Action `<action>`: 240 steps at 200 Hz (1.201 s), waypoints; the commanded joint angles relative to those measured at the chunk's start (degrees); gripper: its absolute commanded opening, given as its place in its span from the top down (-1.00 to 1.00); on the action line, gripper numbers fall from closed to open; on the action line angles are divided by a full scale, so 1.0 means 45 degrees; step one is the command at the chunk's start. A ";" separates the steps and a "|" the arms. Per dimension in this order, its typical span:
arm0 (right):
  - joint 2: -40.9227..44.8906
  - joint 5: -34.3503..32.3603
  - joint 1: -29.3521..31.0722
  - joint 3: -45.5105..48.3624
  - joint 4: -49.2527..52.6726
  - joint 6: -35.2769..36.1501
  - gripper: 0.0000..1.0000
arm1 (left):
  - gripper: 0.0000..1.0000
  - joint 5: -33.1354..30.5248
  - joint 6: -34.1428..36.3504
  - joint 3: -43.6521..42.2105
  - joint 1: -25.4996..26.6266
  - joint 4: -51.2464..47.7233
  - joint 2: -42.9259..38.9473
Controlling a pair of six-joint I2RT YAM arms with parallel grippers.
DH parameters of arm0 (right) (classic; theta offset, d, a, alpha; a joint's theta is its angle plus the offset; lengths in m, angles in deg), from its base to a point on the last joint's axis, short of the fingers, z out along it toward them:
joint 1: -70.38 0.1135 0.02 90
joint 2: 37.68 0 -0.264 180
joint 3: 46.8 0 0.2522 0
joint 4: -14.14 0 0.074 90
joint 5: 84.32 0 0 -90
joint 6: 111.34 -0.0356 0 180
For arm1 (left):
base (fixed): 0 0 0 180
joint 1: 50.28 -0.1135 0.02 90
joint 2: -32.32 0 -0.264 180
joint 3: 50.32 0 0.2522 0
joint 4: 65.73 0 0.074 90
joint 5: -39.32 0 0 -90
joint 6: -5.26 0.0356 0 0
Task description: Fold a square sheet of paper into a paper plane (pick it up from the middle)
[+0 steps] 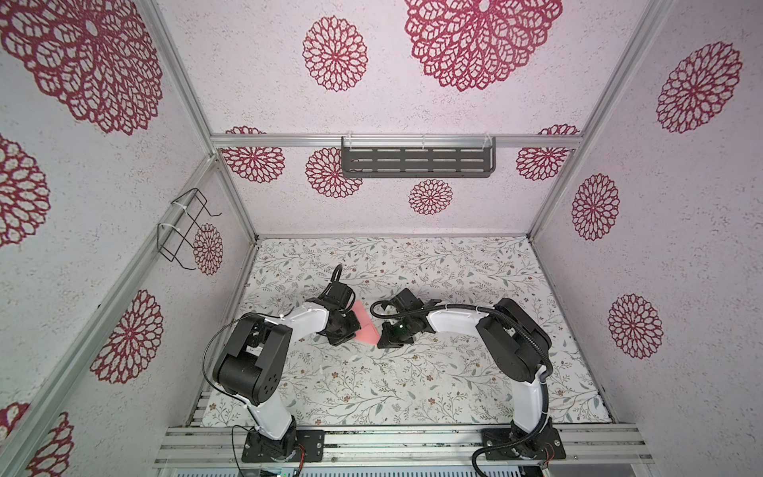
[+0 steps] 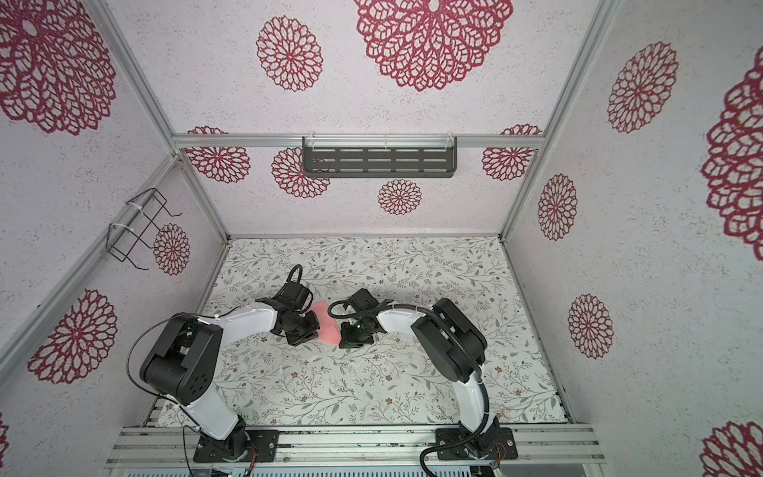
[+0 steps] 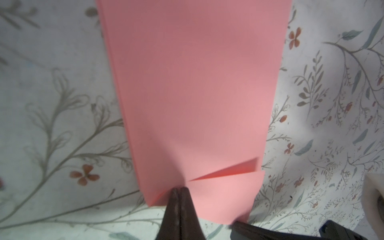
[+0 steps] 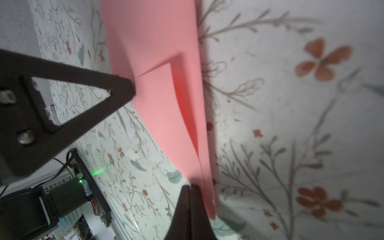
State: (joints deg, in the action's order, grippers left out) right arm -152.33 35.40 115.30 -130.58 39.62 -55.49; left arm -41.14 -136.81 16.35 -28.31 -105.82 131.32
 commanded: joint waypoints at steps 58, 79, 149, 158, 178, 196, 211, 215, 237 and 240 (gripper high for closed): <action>0.0280 -0.0336 -0.0640 0.0853 -0.0075 -0.0730 0.97 | 0.97 -0.1136 0.0167 -0.0585 -0.0121 -0.1122 0.0943; 0.0335 -0.0370 -0.0781 0.1307 -0.0227 -0.0992 0.97 | 0.97 -0.1162 0.0185 -0.0547 -0.0118 -0.1142 0.0945; 0.1572 -0.0683 -0.1292 0.2101 -0.0732 -0.1490 0.95 | 0.96 -0.1123 0.0224 -0.0360 -0.0120 -0.1200 0.0904; 0.2020 -0.0710 -0.1263 0.2155 -0.1121 -0.1522 0.92 | 0.96 -0.1084 0.0244 -0.0331 -0.0131 -0.1200 0.0868; 0.2665 -0.0469 -0.1035 0.1937 -0.1749 -0.1174 0.86 | 0.93 -0.0974 0.0263 -0.0275 -0.0113 -0.1159 0.0792; 0.2659 0.0011 -0.0684 0.1615 -0.2284 -0.0929 0.82 | 0.91 -0.0873 0.0264 -0.0233 -0.0097 -0.1113 0.0772; 0.2130 0.0467 -0.0404 0.1183 -0.2534 -0.0920 0.81 | 0.90 -0.0826 0.0263 -0.0194 -0.0060 -0.1084 0.0758; 0.1935 0.0548 -0.0348 0.1000 -0.2495 -0.0908 0.82 | 0.90 -0.0831 0.0263 -0.0194 -0.0057 -0.1065 0.0763; 0.0920 0.0895 -0.0141 0.0222 -0.2340 -0.0876 0.83 | 0.89 -0.0792 0.0283 -0.0232 -0.0025 -0.1008 0.0768; 0.0792 0.0940 -0.0126 0.0095 -0.2307 -0.0869 0.84 | 0.89 -0.0775 0.0283 -0.0233 -0.0028 -0.0996 0.0753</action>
State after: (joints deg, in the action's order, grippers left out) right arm -145.19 36.82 113.77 -126.73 29.61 -60.78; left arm -41.09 -135.89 17.01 -28.31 -106.63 131.60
